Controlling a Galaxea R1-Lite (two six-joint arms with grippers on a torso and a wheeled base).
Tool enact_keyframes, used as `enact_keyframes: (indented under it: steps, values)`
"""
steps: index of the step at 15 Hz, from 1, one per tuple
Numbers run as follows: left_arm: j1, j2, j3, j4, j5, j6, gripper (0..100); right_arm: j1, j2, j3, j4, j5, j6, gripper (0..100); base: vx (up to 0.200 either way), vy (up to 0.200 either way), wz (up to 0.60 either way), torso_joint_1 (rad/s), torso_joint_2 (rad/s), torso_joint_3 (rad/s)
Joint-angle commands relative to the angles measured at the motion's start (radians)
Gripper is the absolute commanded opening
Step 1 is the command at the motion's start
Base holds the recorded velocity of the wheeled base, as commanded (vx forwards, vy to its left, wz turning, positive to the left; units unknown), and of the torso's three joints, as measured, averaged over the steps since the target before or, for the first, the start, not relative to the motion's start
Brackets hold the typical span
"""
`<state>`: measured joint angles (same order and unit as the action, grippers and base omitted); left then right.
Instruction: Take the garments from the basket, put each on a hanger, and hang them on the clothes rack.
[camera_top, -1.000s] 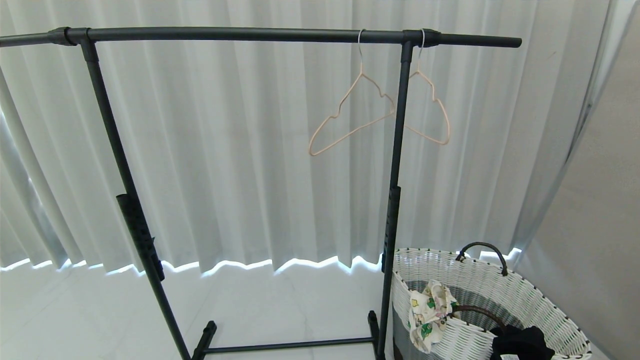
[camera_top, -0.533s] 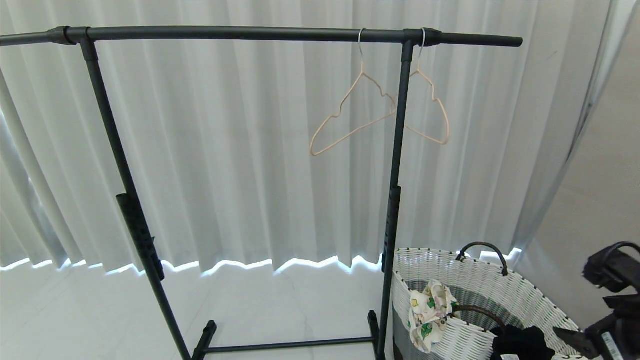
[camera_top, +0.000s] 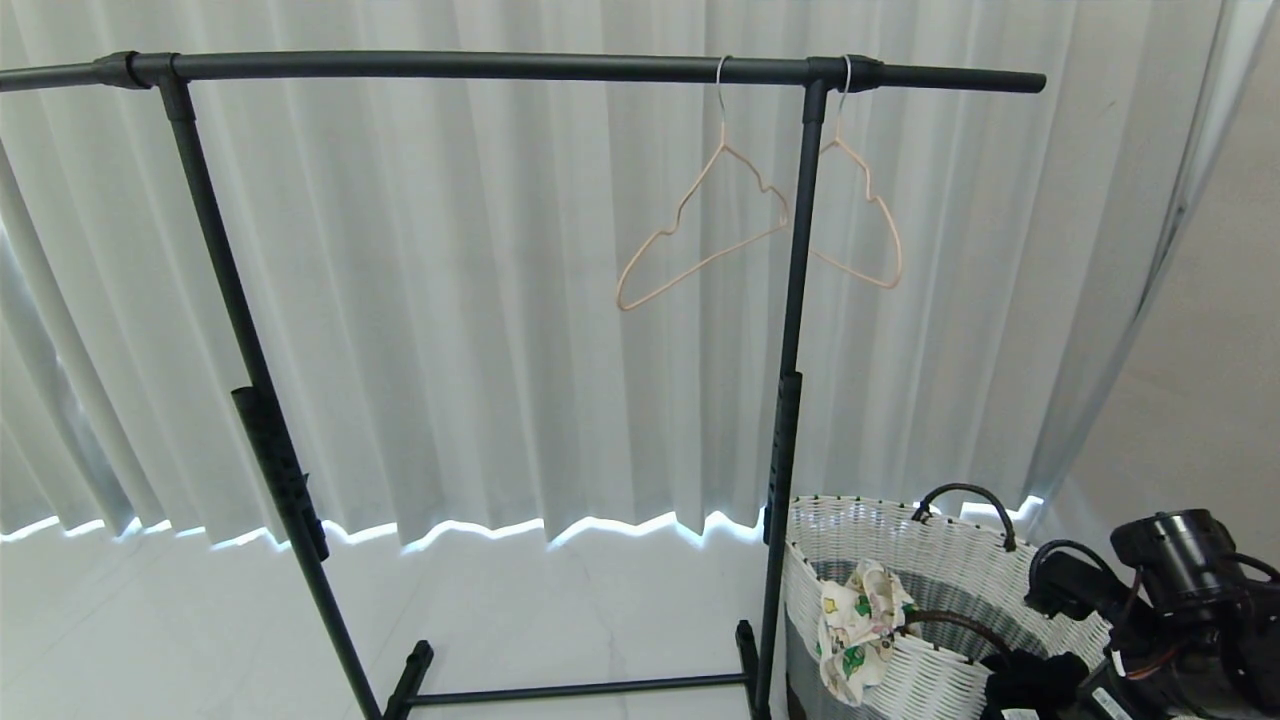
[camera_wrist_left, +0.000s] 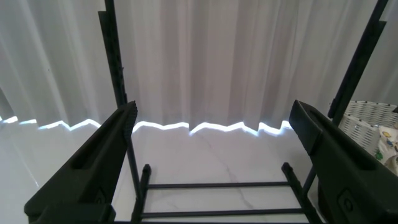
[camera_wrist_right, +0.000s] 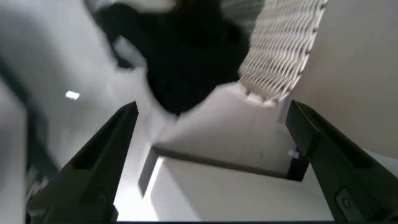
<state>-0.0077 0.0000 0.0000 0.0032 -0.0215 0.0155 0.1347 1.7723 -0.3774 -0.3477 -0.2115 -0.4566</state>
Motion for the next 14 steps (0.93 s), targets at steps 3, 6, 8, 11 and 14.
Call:
enact_keyframes:
  steps: [3, 6, 8, 11, 14]
  values:
    - [0.000, 0.000, 0.000, 0.000, 0.000, 0.000, 100, -0.046, 0.179, -0.001, -0.137, -0.009, -0.037, 100, 0.000, 0.000, 0.00, 0.000, 0.00, 0.000]
    - [0.000, 0.000, 0.000, 0.000, 0.000, 0.000, 100, -0.073, 0.196, -0.003, -0.200, -0.002, -0.068, 0, 0.000, 0.000, 0.00, 0.000, 0.00, 0.000]
    - [0.002, 0.000, 0.000, 0.000, 0.000, 0.000, 100, -0.081, 0.230, -0.003, -0.267, 0.000, -0.068, 0, 0.000, 0.000, 0.00, 0.000, 0.00, 0.000]
    - [0.002, 0.000, 0.000, 0.000, 0.000, 0.001, 100, -0.081, 0.240, -0.001, -0.310, 0.000, -0.068, 0, 0.000, 0.000, 0.00, 0.000, 0.00, 0.000]
    - [0.002, 0.000, 0.000, 0.000, 0.000, 0.000, 100, -0.081, 0.164, -0.003, -0.307, 0.003, -0.074, 0, 0.000, 0.000, 0.00, 0.000, 0.00, 0.000]
